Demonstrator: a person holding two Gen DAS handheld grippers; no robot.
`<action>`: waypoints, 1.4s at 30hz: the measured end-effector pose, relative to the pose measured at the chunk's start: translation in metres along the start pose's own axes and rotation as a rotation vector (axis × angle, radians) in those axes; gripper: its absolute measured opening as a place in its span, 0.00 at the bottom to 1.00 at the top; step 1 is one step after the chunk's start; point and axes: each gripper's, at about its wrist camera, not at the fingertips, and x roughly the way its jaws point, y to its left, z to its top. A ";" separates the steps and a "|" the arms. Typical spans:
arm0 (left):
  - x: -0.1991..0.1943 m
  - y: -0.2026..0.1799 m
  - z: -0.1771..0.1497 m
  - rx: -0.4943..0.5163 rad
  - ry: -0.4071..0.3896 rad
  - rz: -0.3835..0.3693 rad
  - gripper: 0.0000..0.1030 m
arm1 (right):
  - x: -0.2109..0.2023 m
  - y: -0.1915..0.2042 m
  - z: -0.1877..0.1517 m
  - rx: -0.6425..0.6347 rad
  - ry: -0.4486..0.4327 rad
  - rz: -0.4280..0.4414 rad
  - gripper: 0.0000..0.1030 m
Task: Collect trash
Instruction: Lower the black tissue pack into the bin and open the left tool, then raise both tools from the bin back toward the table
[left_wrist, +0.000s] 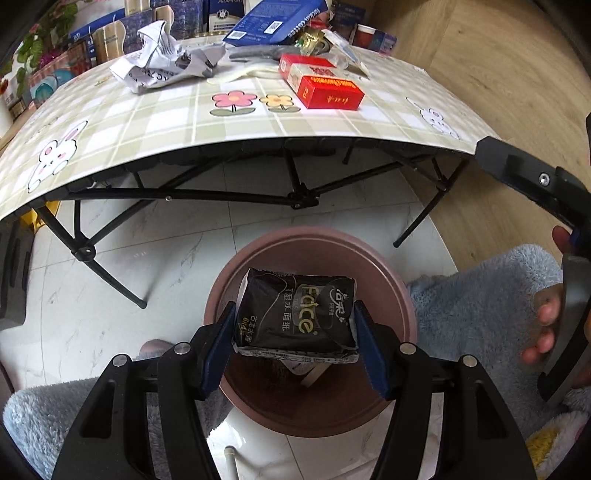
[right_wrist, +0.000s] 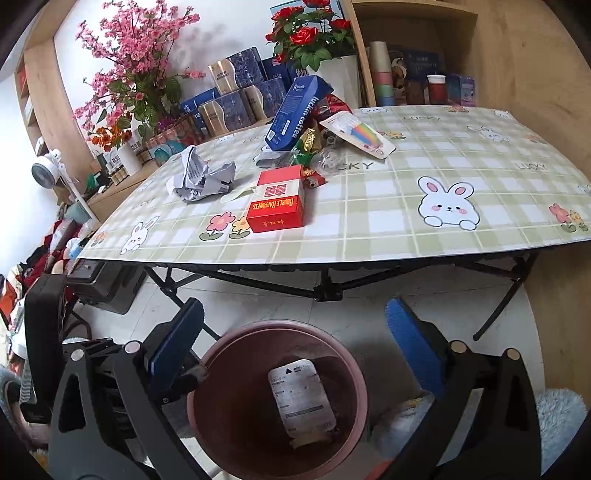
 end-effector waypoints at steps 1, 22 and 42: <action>0.001 0.001 0.000 -0.003 0.002 -0.001 0.59 | 0.000 0.000 0.000 0.000 -0.001 0.001 0.95; -0.009 0.016 0.002 -0.094 -0.051 0.077 0.92 | -0.002 -0.007 -0.005 0.008 -0.015 -0.079 0.95; -0.037 0.041 0.020 -0.142 -0.191 0.158 0.93 | -0.002 -0.037 0.008 0.065 -0.036 -0.108 0.95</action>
